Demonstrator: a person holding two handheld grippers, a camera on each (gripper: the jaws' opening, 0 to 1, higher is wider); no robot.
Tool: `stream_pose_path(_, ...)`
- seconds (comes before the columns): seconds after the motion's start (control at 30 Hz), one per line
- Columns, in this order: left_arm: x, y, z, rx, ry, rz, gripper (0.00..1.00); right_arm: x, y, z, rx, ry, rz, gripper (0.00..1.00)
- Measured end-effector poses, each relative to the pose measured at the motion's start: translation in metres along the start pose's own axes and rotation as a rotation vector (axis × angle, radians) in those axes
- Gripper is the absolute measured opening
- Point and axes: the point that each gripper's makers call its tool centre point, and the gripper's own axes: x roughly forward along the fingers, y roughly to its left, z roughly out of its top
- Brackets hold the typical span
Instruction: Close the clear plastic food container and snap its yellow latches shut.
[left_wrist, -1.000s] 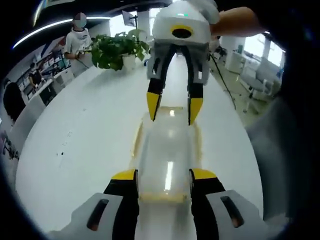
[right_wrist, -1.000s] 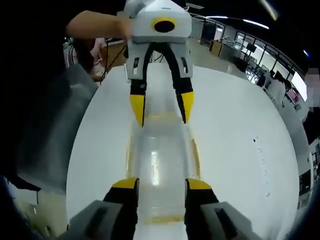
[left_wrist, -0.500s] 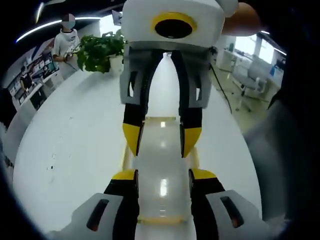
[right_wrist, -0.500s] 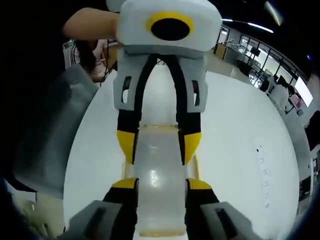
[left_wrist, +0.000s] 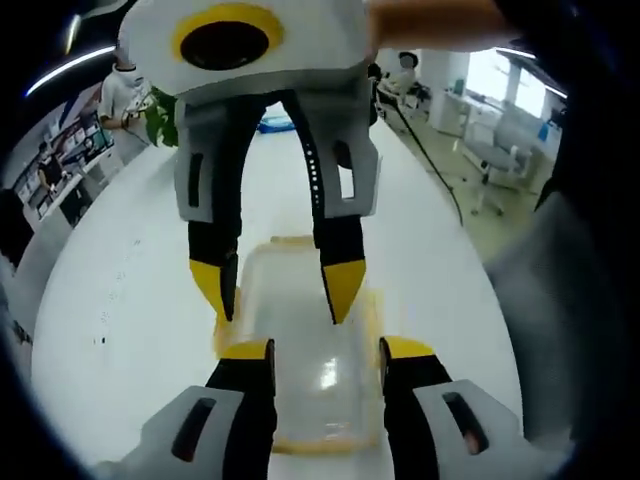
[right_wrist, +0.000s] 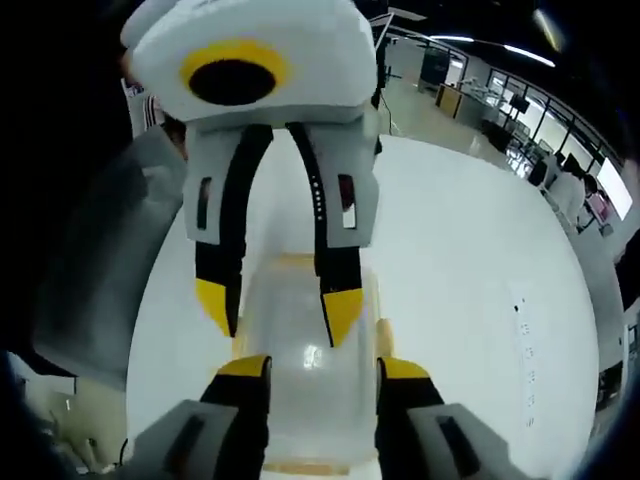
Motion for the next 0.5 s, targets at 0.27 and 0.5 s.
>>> stream_pose_path(0.27,0.006,-0.009,-0.001,0.021,-0.007,0.041,0.48,0.006,-0.003,-0.006,-0.002,0.039,0.055,0.54)
stream_pose_path(0.5,0.011,-0.009,-0.006,0.073,0.003,0.142,0.5,0.011,-0.004,-0.011,-0.01,0.062,0.082,0.59)
